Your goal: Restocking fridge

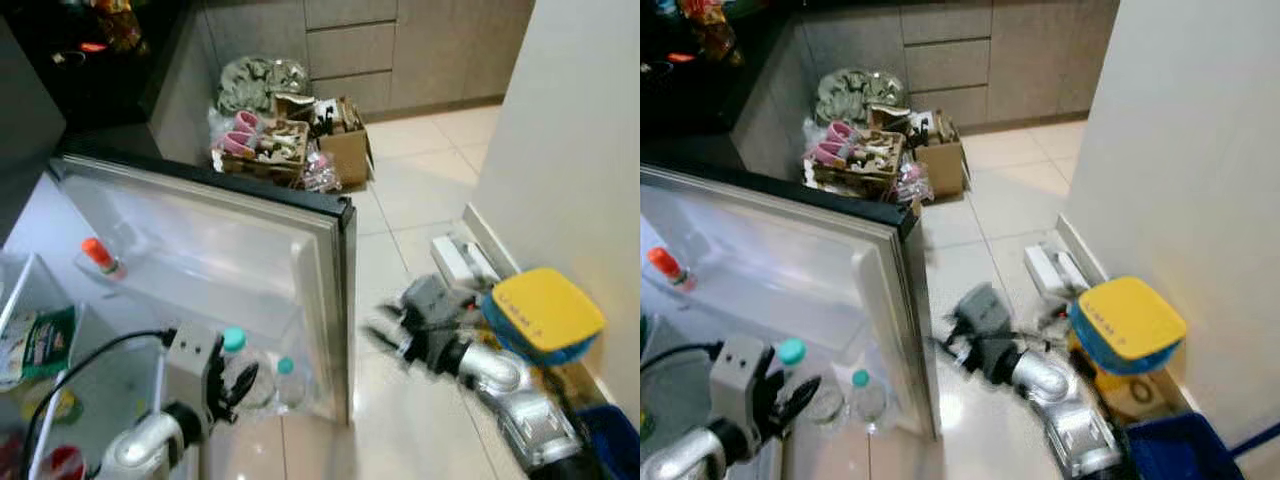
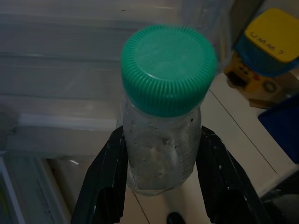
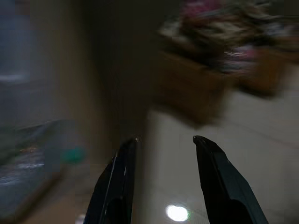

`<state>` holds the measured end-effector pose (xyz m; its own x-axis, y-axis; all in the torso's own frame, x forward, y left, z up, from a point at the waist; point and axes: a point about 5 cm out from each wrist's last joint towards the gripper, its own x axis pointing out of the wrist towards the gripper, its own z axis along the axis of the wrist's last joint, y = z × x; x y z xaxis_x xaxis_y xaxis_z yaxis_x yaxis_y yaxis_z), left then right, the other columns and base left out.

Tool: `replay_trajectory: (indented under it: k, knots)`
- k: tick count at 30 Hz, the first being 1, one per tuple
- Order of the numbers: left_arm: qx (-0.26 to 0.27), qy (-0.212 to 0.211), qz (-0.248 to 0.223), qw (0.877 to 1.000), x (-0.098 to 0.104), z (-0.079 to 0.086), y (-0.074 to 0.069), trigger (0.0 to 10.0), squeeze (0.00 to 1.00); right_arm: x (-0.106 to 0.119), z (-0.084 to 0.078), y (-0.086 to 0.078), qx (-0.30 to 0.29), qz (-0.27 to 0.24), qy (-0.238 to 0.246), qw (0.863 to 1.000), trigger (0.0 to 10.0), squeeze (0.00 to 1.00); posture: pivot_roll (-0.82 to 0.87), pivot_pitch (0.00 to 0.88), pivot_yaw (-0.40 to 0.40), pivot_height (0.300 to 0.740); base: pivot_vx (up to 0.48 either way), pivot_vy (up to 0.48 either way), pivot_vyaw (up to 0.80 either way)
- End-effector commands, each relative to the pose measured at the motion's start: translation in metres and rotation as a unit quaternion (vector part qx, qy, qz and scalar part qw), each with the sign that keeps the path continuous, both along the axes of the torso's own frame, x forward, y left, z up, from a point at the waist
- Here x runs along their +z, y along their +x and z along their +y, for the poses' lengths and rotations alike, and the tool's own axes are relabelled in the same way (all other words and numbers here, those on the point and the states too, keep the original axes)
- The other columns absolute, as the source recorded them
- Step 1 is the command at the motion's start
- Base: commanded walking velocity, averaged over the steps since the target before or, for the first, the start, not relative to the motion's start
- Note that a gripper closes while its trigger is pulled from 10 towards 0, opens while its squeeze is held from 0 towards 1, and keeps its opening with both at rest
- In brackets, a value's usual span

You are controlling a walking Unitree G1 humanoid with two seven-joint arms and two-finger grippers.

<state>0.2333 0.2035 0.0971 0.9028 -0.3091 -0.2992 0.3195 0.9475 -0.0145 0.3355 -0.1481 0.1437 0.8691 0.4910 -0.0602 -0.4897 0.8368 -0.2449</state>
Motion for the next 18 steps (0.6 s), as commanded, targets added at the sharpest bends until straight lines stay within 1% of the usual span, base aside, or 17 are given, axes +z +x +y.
replay_trajectory:
  k: [1,2,3,5,6,7,8,9,10,11,12,14,15,16,17,18]
  knots:
    - [0.011,-0.004,0.003,1.0,-0.004,-0.001,-0.002,10.0,0.0,-0.004,-0.019,0.005,-0.06,-0.007,-0.01,0.998,10.0,0.0,-0.1,0.145,0.069,0.707,0.0,0.0,0.0]
    - [0.011,-0.004,0.003,1.0,-0.004,-0.001,-0.002,10.0,0.0,-0.004,-0.019,0.005,-0.06,-0.007,-0.01,0.998,10.0,0.0,-0.1,0.145,0.069,0.707,0.0,0.0,0.0]
    - [0.011,-0.009,0.0,1.0,-0.003,-0.004,0.0,10.0,0.0,0.0,-0.032,0.01,-0.09,-0.016,-0.012,0.996,10.0,0.0,-0.1,0.146,0.072,0.707,0.0,0.0,0.0]
    - [0.011,-0.009,0.0,1.0,-0.003,-0.004,0.0,10.0,0.0,0.0,-0.032,0.01,-0.09,-0.016,-0.012,0.996,10.0,0.0,-0.1,0.146,0.072,0.707,0.0,0.0,0.0]
    - [0.011,-0.018,-0.006,1.0,-0.002,-0.009,0.002,10.0,0.0,0.005,-0.048,0.014,-0.127,-0.023,-0.014,0.992,10.0,0.0,-0.1,0.146,0.073,0.707,0.0,0.0,0.0]
    - [0.011,-0.018,-0.006,1.0,-0.002,-0.009,0.002,10.0,0.0,0.005,-0.048,0.014,-0.127,-0.023,-0.014,0.992,10.0,0.0,-0.1,0.146,0.073,0.707,0.0,0.0,0.0]
    - [0.01,-0.032,-0.018,0.999,0.002,-0.018,0.009,10.0,0.0,0.011,-0.061,0.016,-0.151,-0.031,-0.007,0.988,10.0,0.0,-0.1,0.145,0.068,0.707,0.0,0.0,0.0]
    - [0.01,-0.032,-0.018,0.999,0.002,-0.018,0.009,10.0,0.0,0.011,-0.061,0.016,-0.151,-0.031,-0.007,0.988,10.0,0.0,-0.1,0.145,0.068,0.707,0.0,0.0,0.0]
    - [0.005,-0.045,-0.03,0.999,0.005,-0.029,0.017,10.0,0.0,0.017,-0.07,0.015,-0.166,-0.039,0.004,0.985,10.0,0.0,-0.11,0.145,0.067,0.707,0.0,0.0,0.0]
    - [0.005,-0.045,-0.03,0.999,0.005,-0.029,0.017,10.0,0.0,0.017,-0.07,0.015,-0.166,-0.039,0.004,0.985,10.0,0.0,-0.11,0.145,0.067,0.707,0.0,0.0,0.0]
    - [-0.006,-0.058,-0.04,0.998,0.009,-0.042,0.024,10.0,0.0,0.02,-0.071,0.014,-0.171,-0.047,0.015,0.984,10.0,0.0,-0.12,0.146,0.069,0.707,0.0,0.0,0.0]
    - [-0.006,-0.058,-0.04,0.998,0.009,-0.042,0.024,10.0,0.0,0.02,-0.071,0.014,-0.171,-0.047,0.015,0.984,10.0,0.0,-0.12,0.146,0.069,0.707,0.0,0.0,0.0]
    - [-0.019,-0.067,-0.046,0.997,0.012,-0.052,0.03,10.0,0.0,0.02,-0.067,0.01,-0.166,-0.052,0.025,0.984,10.0,0.0,-0.12,0.147,0.071,0.707,0.0,0.0,0.0]
    - [-0.028,-0.071,-0.049,0.996,0.014,-0.059,0.033,10.0,0.0,0.018,-0.064,0.009,-0.164,-0.057,0.032,0.984,10.0,0.0,-0.13,0.148,0.075,0.707,0.0,0.0,0.0]
    - [-0.033,-0.076,-0.05,0.995,0.015,-0.063,0.037,10.0,0.0,0.012,-0.057,0.005,-0.157,-0.055,0.039,0.985,10.0,0.0,-0.14,0.148,0.077,0.707,0.0,0.0,0.0]
    - [-0.033,-0.076,-0.05,0.995,0.015,-0.063,0.037,10.0,0.0,0.012,-0.057,0.005,-0.157,-0.055,0.039,0.985,10.0,0.0,-0.14,0.148,0.077,0.707,0.0,0.0,0.0]
